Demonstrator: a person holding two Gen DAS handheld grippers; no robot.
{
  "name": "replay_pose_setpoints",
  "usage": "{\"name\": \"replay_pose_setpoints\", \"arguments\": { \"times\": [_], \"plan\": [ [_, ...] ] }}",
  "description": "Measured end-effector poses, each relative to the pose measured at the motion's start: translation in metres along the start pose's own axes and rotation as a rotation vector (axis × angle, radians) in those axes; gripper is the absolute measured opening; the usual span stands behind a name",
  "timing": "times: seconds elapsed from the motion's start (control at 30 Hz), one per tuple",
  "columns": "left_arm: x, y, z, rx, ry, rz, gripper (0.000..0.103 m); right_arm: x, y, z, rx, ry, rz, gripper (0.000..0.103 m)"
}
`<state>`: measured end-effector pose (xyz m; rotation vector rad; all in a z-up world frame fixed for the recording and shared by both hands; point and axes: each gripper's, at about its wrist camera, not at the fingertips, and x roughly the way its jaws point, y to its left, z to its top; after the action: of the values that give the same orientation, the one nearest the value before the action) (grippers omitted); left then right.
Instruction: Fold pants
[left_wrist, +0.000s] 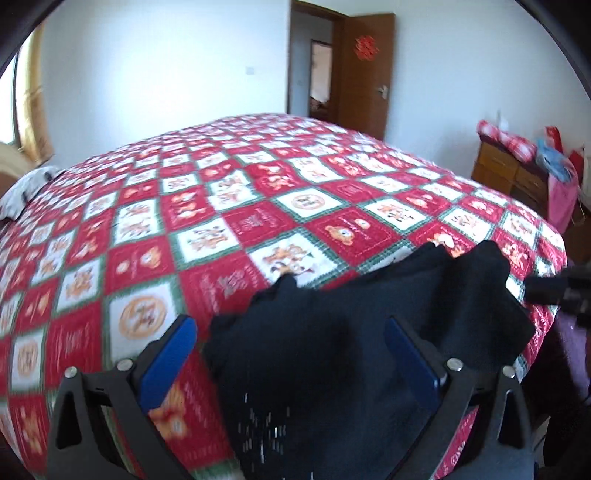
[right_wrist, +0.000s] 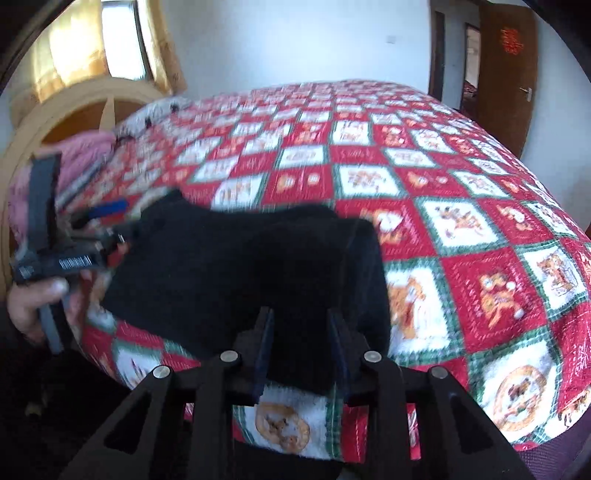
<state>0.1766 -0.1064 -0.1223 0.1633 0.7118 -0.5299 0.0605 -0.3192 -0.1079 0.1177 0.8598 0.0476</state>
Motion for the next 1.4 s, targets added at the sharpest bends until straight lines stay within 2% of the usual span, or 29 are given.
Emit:
{"name": "replay_pose_setpoints", "arguments": {
  "times": [0.07,0.1,0.17,0.23,0.27,0.3,0.33,0.4,0.43,0.57,0.6,0.7,0.77,0.8,0.83,0.87,0.9,0.93,0.97,1.03,1.17,1.23,1.27,1.3,1.33,1.37,1.4],
  "plan": [
    [0.016,0.002,0.007,0.011,0.048,-0.003,0.089,0.0,-0.02,0.019,0.062,-0.025,0.027,0.045],
    [0.026,0.006,0.008,0.003,0.083,-0.009,0.086,0.004,-0.032,0.028,0.08,-0.034,0.037,0.056],
    [0.032,0.011,0.005,-0.016,0.109,-0.036,0.077,0.015,-0.053,0.045,0.095,-0.039,0.013,0.058],
    [0.034,0.014,0.0,-0.028,0.114,-0.067,0.072,0.035,-0.078,0.058,0.128,0.029,0.052,0.058],
    [0.034,0.014,-0.002,-0.024,0.109,-0.069,0.059,0.042,-0.082,0.061,0.137,0.058,0.077,0.058],
    [0.035,0.013,-0.003,-0.021,0.11,-0.074,0.048,0.049,-0.083,0.063,0.135,0.083,0.102,0.056],
    [0.038,0.015,-0.006,-0.03,0.124,-0.096,0.033,0.053,-0.08,0.063,0.114,0.1,0.122,0.038],
    [0.039,0.02,-0.008,-0.054,0.113,-0.109,0.027,0.068,-0.066,0.061,0.042,0.172,0.15,0.013],
    [0.038,0.021,-0.008,-0.06,0.105,-0.109,0.025,0.069,-0.062,0.061,0.027,0.167,0.142,0.011],
    [0.027,0.034,-0.01,-0.146,0.054,-0.099,0.02,0.052,-0.061,0.074,0.013,0.042,0.117,0.01],
    [0.026,0.036,-0.011,-0.154,0.046,-0.095,0.02,0.05,-0.062,0.078,0.017,0.031,0.123,0.01],
    [0.029,0.04,-0.015,-0.182,0.035,-0.089,0.022,0.074,-0.059,0.076,-0.025,0.074,0.075,0.011],
    [0.025,0.041,-0.017,-0.195,0.013,-0.095,0.036,0.099,-0.065,0.069,-0.013,0.132,0.08,0.02],
    [0.02,0.041,-0.017,-0.194,0.006,-0.095,0.038,0.098,-0.069,0.068,-0.005,0.113,0.07,0.033],
    [0.014,0.04,-0.018,-0.183,0.001,-0.086,0.046,0.092,-0.073,0.066,0.013,0.088,0.07,0.05],
    [0.009,0.041,-0.018,-0.174,-0.007,-0.078,0.059,0.084,-0.078,0.064,0.039,0.068,0.081,0.058],
    [0.003,0.041,-0.02,-0.165,-0.021,-0.072,0.067,0.077,-0.083,0.062,0.06,0.047,0.087,0.069],
    [-0.002,0.043,-0.024,-0.157,-0.03,-0.067,0.08,0.068,-0.089,0.059,0.074,0.017,0.087,0.071],
    [-0.003,0.044,-0.027,-0.157,-0.022,-0.069,0.082,0.065,-0.092,0.056,0.074,0.01,0.09,0.07],
    [0.003,0.046,-0.035,-0.172,0.012,-0.092,0.082,0.068,-0.101,0.05,0.09,0.058,0.121,0.07],
    [0.018,0.05,-0.051,-0.249,0.062,-0.154,0.082,0.086,-0.1,0.039,0.138,0.119,0.246,0.07],
    [0.019,0.049,-0.053,-0.26,0.032,-0.16,0.082,0.094,-0.092,0.034,0.137,0.109,0.283,0.071],
    [0.02,0.049,-0.053,-0.269,0.033,-0.163,0.078,0.1,-0.089,0.033,0.135,0.106,0.284,0.071],
    [0.02,0.05,-0.052,-0.284,0.031,-0.168,0.07,0.104,-0.085,0.032,0.135,0.105,0.278,0.07],
    [0.02,0.051,-0.05,-0.307,0.031,-0.198,0.05,0.106,-0.081,0.032,0.132,0.099,0.285,0.063],
    [0.018,0.05,-0.049,-0.308,0.026,-0.197,0.034,0.103,-0.074,0.032,0.105,0.079,0.304,0.055],
    [0.014,0.047,-0.047,-0.292,0.017,-0.194,0.027,0.098,-0.063,0.032,0.064,0.068,0.324,0.045]
  ]
}}
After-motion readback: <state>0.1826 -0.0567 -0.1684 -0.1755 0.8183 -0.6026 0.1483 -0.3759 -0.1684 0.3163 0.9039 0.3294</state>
